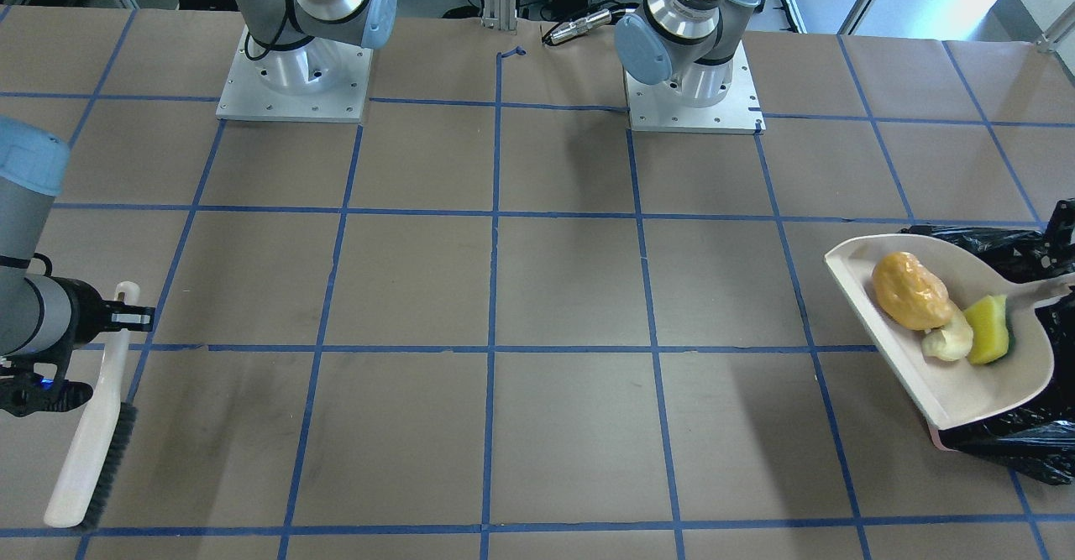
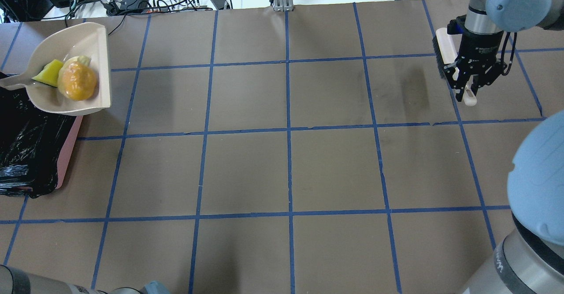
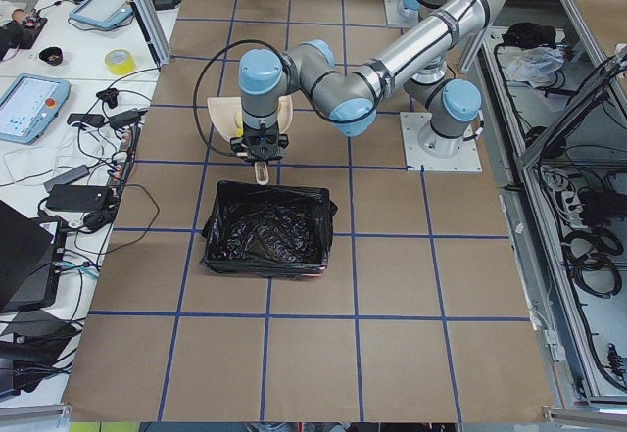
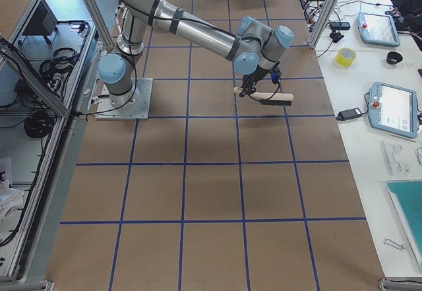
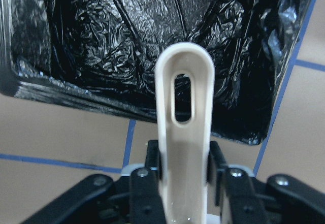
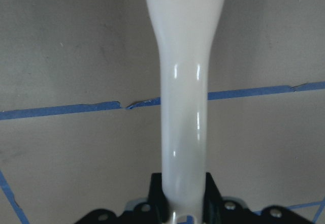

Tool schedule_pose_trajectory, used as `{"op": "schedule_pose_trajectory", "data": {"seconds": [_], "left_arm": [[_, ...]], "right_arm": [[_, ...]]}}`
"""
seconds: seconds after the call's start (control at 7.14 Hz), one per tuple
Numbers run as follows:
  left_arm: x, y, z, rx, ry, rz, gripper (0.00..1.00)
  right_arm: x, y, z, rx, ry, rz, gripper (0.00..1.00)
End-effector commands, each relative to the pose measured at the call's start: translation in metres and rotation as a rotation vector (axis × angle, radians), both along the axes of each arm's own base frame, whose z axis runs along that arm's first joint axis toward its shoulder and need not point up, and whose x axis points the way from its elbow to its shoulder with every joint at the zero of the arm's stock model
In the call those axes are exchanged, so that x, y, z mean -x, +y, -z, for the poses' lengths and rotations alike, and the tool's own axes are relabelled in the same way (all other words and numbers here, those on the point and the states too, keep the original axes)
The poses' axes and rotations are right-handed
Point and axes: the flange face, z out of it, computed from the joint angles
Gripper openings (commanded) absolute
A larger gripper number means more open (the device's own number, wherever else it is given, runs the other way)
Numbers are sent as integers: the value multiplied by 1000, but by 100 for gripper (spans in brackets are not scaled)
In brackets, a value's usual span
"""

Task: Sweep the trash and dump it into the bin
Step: 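Tip the dustpan over the black trash bin with the left gripper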

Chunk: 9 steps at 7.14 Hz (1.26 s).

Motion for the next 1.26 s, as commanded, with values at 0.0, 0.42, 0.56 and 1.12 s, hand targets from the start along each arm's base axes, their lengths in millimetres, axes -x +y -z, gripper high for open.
{"op": "schedule_pose_trajectory", "data": {"seconds": [0.0, 0.42, 0.56, 1.12], "left_arm": [[-55, -4, -6, 3, -60, 9, 0], [-133, -1, -3, 46, -174, 171, 0], [-146, -2, -7, 58, -204, 191, 0], [-188, -11, 9, 119, -365, 378, 0]], "right_arm": [[4, 19, 30, 0, -5, -19, 0], [6, 20, 33, 14, -15, -32, 0], [7, 20, 34, 16, -14, -30, 0], [7, 20, 36, 16, -5, -3, 0]]}}
